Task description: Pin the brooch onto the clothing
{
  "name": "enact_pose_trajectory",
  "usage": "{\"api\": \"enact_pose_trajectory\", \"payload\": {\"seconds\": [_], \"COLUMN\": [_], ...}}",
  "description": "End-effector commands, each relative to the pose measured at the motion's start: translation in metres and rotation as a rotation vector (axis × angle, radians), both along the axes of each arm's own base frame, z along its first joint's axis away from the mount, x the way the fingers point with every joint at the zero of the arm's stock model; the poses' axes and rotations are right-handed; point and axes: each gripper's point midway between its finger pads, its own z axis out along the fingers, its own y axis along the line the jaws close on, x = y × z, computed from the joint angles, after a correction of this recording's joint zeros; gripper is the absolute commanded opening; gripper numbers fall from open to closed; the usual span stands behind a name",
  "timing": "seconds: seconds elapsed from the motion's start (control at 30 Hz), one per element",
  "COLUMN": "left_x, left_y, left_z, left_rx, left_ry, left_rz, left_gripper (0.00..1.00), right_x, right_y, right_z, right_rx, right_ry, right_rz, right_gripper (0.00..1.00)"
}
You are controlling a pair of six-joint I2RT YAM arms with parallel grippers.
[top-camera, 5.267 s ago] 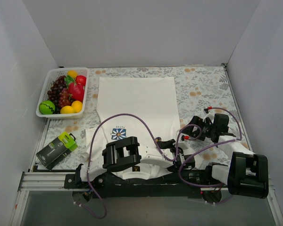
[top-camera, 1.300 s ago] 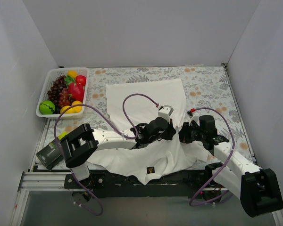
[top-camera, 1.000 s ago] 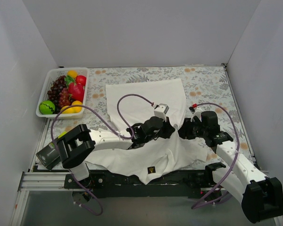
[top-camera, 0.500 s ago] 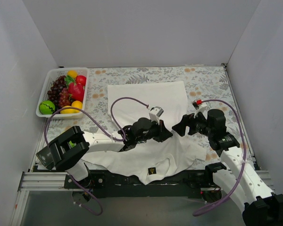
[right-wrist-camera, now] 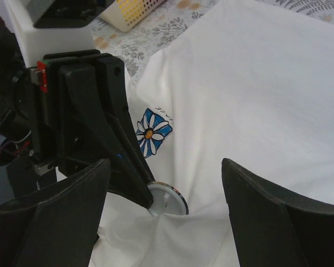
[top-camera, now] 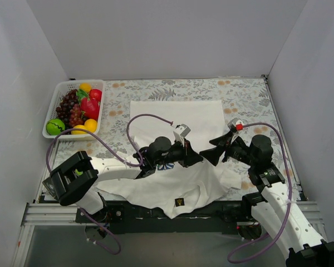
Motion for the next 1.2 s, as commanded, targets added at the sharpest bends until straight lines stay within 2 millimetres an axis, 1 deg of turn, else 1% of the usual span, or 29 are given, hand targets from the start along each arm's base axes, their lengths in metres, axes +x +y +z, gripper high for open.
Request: {"api": "enact_pose_trajectory", "payload": {"seconds": [0.0, 0.13, 0.17, 0.2, 0.27, 0.3, 0.33, 0.4, 0.47, 0.53, 0.57, 0.63, 0.73, 0.83, 0.87, 0.93, 0.97, 1.03, 1.07, 1.13, 1.17], "left_x": [-0.009, -0.005, -0.005, -0.007, -0.003, -0.003, -0.002, -0.003, -0.002, -0.002, -0.003, -0.002, -0.004, -0.007, -0.008, -0.009, -0.008, -0.008, -0.008, -0.007, -0.006], "left_y": [0.005, 0.014, 0.017, 0.018, 0.023, 0.026, 0.029, 0.034, 0.040, 0.046, 0.047, 0.052, 0.054, 0.055, 0.055, 0.056, 0.056, 0.055, 0.054, 0.052, 0.052], "left_z": [0.033, 0.035, 0.035, 0.035, 0.035, 0.036, 0.036, 0.037, 0.040, 0.038, 0.041, 0.042, 0.047, 0.053, 0.057, 0.059, 0.061, 0.064, 0.064, 0.065, 0.066], "left_rx": [-0.091, -0.091, -0.093, -0.096, -0.093, -0.097, -0.098, -0.106, -0.124, -0.130, -0.146, -0.156, -0.174, -0.189, -0.199, -0.206, -0.210, -0.217, -0.216, -0.219, -0.222], "left_ry": [-0.081, -0.105, -0.111, -0.114, -0.122, -0.127, -0.132, -0.138, -0.141, -0.136, -0.141, -0.141, -0.147, -0.162, -0.172, -0.176, -0.179, -0.173, -0.167, -0.158, -0.156], "left_rz": [-0.059, -0.049, -0.051, -0.063, -0.063, -0.069, -0.080, -0.092, -0.113, -0.130, -0.136, -0.140, -0.159, -0.176, -0.182, -0.187, -0.185, -0.182, -0.183, -0.186, -0.184], "left_gripper": [0.00, 0.00, 0.00, 0.00, 0.00, 0.00, 0.00, 0.00, 0.00, 0.00, 0.00, 0.00, 0.00, 0.00, 0.00, 0.00, 0.00, 0.00, 0.00, 0.00, 0.00], "right_x": [-0.012, -0.018, -0.019, -0.021, -0.023, -0.027, -0.028, -0.032, -0.032, -0.034, -0.034, -0.034, -0.033, -0.031, -0.029, -0.029, -0.027, -0.027, -0.027, -0.028, -0.029], "right_y": [0.009, 0.011, 0.012, 0.013, 0.016, 0.018, 0.020, 0.023, 0.025, 0.027, 0.028, 0.028, 0.029, 0.031, 0.031, 0.032, 0.033, 0.033, 0.033, 0.032, 0.032], "right_z": [0.026, 0.029, 0.027, 0.028, 0.023, 0.021, 0.024, 0.021, 0.020, 0.020, 0.020, 0.019, 0.016, 0.009, 0.005, 0.000, -0.004, -0.010, -0.014, -0.016, -0.016], "right_rx": [0.062, 0.079, 0.084, 0.091, 0.101, 0.106, 0.114, 0.124, 0.128, 0.133, 0.134, 0.135, 0.134, 0.129, 0.125, 0.123, 0.119, 0.111, 0.105, 0.105, 0.104], "right_ry": [-0.123, -0.149, -0.139, -0.154, -0.132, -0.125, -0.138, -0.114, -0.107, -0.104, -0.104, -0.099, -0.086, -0.057, -0.042, -0.018, -0.004, 0.017, 0.025, 0.032, 0.031], "right_rz": [0.086, 0.118, 0.131, 0.146, 0.171, 0.202, 0.218, 0.258, 0.277, 0.305, 0.311, 0.323, 0.333, 0.341, 0.338, 0.349, 0.350, 0.351, 0.350, 0.348, 0.345], "right_gripper": [0.88, 0.89, 0.89, 0.89, 0.89, 0.89, 0.89, 0.88, 0.88, 0.88, 0.88, 0.87, 0.84, 0.76, 0.66, 0.54, 0.43, 0.29, 0.20, 0.19, 0.16]}}
